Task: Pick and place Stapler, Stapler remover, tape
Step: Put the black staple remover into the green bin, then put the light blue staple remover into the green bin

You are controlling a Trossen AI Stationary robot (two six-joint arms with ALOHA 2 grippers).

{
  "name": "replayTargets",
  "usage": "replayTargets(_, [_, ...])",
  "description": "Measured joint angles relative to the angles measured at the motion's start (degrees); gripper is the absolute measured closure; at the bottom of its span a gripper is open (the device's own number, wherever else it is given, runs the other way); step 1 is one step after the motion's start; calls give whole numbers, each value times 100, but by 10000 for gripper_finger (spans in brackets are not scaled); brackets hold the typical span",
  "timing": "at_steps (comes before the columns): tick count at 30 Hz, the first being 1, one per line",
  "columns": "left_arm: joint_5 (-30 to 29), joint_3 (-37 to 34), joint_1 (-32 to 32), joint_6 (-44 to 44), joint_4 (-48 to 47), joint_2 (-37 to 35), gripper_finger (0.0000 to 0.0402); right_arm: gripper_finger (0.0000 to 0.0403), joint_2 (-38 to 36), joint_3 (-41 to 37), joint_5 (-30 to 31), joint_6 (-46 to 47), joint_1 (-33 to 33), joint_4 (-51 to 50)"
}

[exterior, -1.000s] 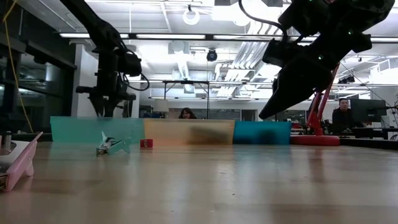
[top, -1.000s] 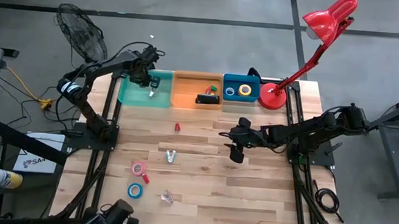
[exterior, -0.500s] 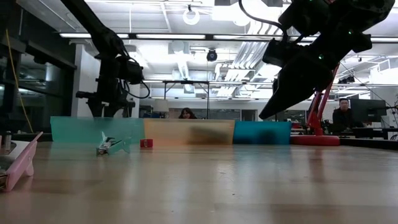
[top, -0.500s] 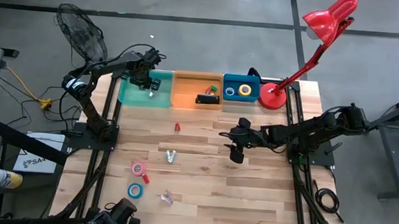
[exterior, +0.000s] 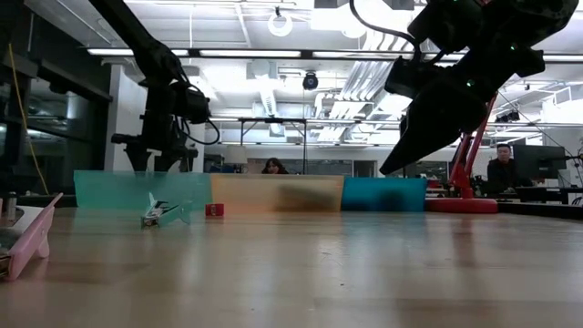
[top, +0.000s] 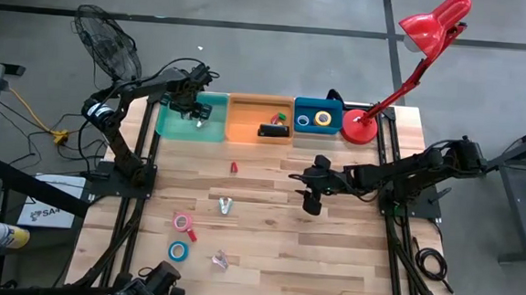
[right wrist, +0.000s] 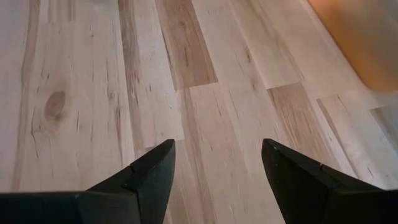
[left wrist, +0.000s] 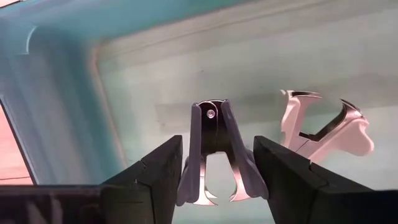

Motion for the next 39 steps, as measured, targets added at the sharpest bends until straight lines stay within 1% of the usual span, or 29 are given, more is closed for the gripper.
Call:
replayTargets(14, [-35,0,-156,410,86,0,211,172,0,0,2,31,0,13])
replayTargets(18, [80,0,-160,575,160,0,209,172,0,1,2,26,-1,9])
replayTargets(21, [87,0,-160,576,213,0,192,172,0,0,2,66,-2,9])
replayTargets(27, [-123,2,-153,533,165,0,129,172,0,0,2,68,-1,-6])
replayTargets(30, [-264,4,-153,532,148,0,107,172,0,0,2,79,0,-7])
replayTargets(34, [-321,89,-153,534,106,0,102,172,0,1,1,123,-1,-7])
replayTargets(39, [-370,413,-188,547,-124,-84,106,172,0,1,1,127,-1,-7])
